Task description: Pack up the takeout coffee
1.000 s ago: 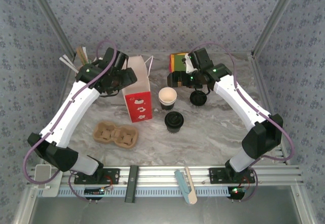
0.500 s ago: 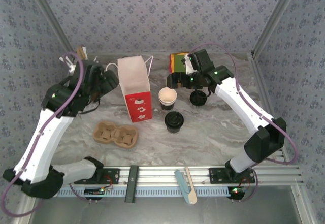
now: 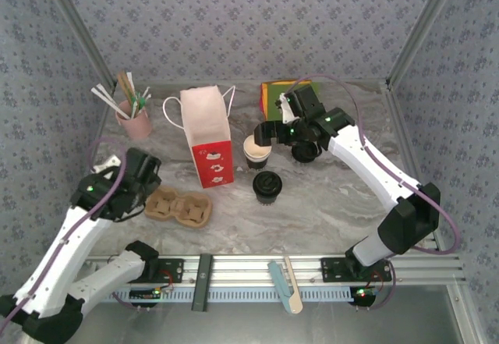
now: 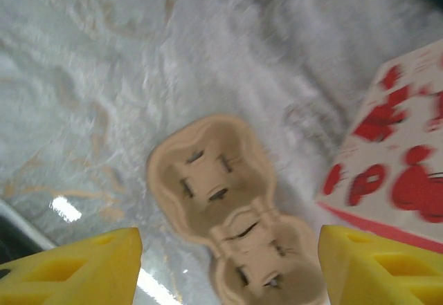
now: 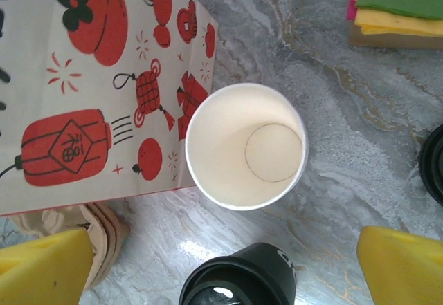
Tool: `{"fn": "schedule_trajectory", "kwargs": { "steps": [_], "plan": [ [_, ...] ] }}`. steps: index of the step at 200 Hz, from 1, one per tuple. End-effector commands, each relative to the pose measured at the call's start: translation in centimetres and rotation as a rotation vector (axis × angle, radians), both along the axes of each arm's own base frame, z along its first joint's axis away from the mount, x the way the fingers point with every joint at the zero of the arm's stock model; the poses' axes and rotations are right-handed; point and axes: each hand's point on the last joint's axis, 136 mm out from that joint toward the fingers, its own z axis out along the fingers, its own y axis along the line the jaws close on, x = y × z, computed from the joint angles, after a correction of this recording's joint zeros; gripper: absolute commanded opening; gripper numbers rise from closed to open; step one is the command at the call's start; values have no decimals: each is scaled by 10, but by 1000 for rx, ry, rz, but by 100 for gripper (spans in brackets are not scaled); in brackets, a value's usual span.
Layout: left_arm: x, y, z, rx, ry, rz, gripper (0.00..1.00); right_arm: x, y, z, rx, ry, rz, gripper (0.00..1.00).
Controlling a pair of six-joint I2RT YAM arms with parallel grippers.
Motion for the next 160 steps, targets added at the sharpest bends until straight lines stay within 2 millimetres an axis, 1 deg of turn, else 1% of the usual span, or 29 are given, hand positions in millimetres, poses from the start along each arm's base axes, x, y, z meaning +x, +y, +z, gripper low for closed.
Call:
{"fn": "schedule_trajectory", "kwargs": {
  "steps": [1,25,34,50,60,68,87,103,128,148,160],
  "plan": [
    [-1,-13,-31,-102,54,76,66,-8,3,10,11,-44,31,100],
    [-2,-21,-63,-161,99,119,63,-15,8,11,32,-53,57,100],
    [-5,-21,-75,-176,119,142,61,-18,10,9,39,-49,69,100],
    [-10,-21,-95,-196,160,169,59,-24,17,9,56,-48,96,100],
    [-16,-19,-104,-205,187,192,55,-27,20,9,58,-45,111,100],
    [-19,-18,-111,-210,205,205,54,-29,22,8,54,-46,118,100],
    [-25,-15,-120,-214,222,236,51,-32,25,7,49,-52,129,100],
    [-26,-14,-125,-218,222,243,49,-32,24,5,40,-51,128,100],
    [-19,-17,-127,-235,202,232,44,-32,24,6,38,-56,127,100],
    [-18,-18,-129,-238,211,227,41,-31,22,7,29,-60,123,100],
    [-17,-18,-130,-239,206,224,36,-30,22,6,28,-59,124,100]
  ]
}}
